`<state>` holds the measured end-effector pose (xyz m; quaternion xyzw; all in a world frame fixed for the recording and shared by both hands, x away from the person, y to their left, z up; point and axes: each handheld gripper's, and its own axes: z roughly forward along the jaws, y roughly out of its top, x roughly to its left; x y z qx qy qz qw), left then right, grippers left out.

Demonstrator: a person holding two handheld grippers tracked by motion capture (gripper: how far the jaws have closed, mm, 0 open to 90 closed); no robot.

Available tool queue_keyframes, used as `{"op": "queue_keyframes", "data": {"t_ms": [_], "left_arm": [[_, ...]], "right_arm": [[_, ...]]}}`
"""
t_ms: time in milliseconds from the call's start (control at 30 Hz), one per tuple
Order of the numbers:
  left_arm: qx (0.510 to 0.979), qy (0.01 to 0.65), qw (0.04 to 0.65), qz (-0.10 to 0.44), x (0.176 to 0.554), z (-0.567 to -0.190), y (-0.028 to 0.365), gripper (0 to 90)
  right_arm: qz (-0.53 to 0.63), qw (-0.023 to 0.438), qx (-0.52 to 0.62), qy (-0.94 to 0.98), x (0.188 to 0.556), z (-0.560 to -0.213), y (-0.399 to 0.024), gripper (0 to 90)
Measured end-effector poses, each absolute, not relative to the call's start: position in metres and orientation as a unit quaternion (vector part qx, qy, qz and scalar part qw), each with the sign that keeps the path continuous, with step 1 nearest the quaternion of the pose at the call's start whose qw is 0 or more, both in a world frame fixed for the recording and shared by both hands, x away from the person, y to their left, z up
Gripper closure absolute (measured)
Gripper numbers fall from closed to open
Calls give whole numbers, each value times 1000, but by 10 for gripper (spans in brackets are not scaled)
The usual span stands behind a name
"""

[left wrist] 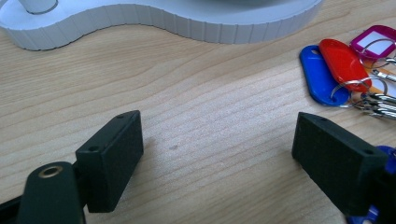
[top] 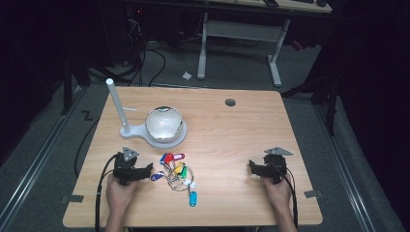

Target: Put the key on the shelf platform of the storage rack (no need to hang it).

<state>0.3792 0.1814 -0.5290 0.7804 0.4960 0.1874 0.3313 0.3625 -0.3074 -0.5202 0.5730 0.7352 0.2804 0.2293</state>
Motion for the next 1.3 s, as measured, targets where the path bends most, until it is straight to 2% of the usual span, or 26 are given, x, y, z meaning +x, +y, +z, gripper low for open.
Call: {"op": "queue_keyframes", "data": {"t_ms": [1033, 1200, 1300], "left_arm": [[771, 514, 331, 179, 381, -527, 181, 190], [774, 512, 327, 180, 380, -525, 184, 273], [774, 510, 332, 176, 378, -524, 184, 286]], "right_arm": [[280, 231, 574, 734, 362, -520, -307, 169], [280, 231, 574, 734, 362, -520, -307, 169], [280, 230, 574, 734, 362, -520, -307, 169]]}}
